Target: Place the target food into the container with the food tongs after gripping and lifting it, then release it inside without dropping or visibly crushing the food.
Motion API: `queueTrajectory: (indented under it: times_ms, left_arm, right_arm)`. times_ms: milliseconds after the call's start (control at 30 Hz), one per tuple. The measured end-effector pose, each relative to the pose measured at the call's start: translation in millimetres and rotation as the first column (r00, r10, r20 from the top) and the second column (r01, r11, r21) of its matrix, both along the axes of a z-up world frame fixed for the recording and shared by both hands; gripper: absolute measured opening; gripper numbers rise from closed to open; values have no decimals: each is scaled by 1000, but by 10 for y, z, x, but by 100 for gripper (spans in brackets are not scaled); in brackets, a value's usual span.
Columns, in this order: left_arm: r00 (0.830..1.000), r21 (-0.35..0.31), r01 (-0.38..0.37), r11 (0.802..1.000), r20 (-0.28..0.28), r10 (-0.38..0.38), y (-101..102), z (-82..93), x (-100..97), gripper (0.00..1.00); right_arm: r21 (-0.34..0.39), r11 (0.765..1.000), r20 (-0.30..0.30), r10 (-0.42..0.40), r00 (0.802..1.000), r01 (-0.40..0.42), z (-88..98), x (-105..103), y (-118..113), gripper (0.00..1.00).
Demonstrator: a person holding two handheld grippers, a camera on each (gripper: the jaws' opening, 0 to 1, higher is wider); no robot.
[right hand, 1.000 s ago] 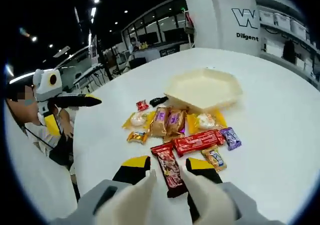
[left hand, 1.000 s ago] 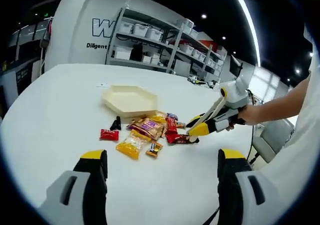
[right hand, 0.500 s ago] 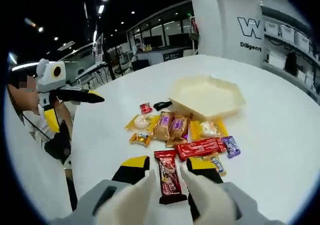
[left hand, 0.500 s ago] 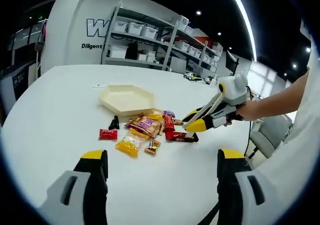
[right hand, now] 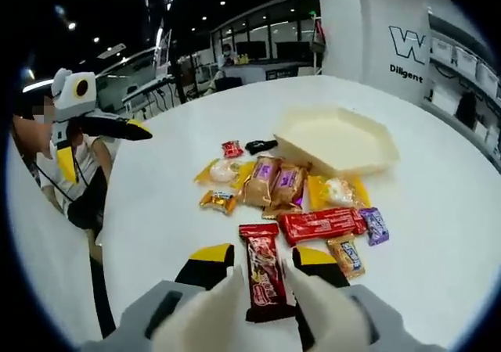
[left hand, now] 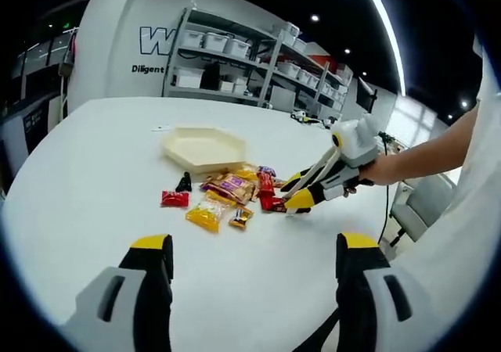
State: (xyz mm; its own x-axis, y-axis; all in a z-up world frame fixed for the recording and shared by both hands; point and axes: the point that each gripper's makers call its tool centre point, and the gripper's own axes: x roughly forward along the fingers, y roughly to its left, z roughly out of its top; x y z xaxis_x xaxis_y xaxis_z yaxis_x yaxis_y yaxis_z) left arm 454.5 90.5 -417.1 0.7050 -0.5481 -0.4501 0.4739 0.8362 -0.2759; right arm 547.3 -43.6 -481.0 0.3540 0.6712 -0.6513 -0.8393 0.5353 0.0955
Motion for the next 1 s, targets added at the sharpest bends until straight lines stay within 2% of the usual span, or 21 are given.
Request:
queueTrajectory:
  times_ms: [133,200,300,367,533,600,867,1000]
  left_arm:
    - [1000,3,7,1000,-4,-7,-37,-6,-12,83]
    - [1000,-1,10,1000,-7,-10,-45,-10,-16,82]
    - [1000,3,16,1000,-12,-16,-62,-27,-30,82]
    - [1000,-1,15,1000,-15,-15,-65,-30,-28,81]
    - [1000,3,16,1000,-4,-16,-58,-26,5,80]
    - [1000,-2,20,1000,10,-20,-66,0,28,78]
    - [1000,-2,4,1000,14,-4,-48,2,103,82]
    - [1000,9,-13,1000,24,12,-33,-6,134,90]
  right_arm:
    - [-3,999,-20,-41,999,41,-6,16,-28,19]
    - [14,996,-69,-91,993,93,-13,17,-43,17]
    - [31,992,-85,-123,989,126,4,41,-72,17]
    - [73,983,-122,-160,979,170,54,51,-67,17]
    - [177,960,-100,-202,974,217,358,200,-47,18]
    - [197,954,-94,-212,973,227,449,258,-42,18]
    - [263,934,-43,-241,970,244,843,533,26,18]
    - [276,932,-22,-239,971,235,1000,686,99,18]
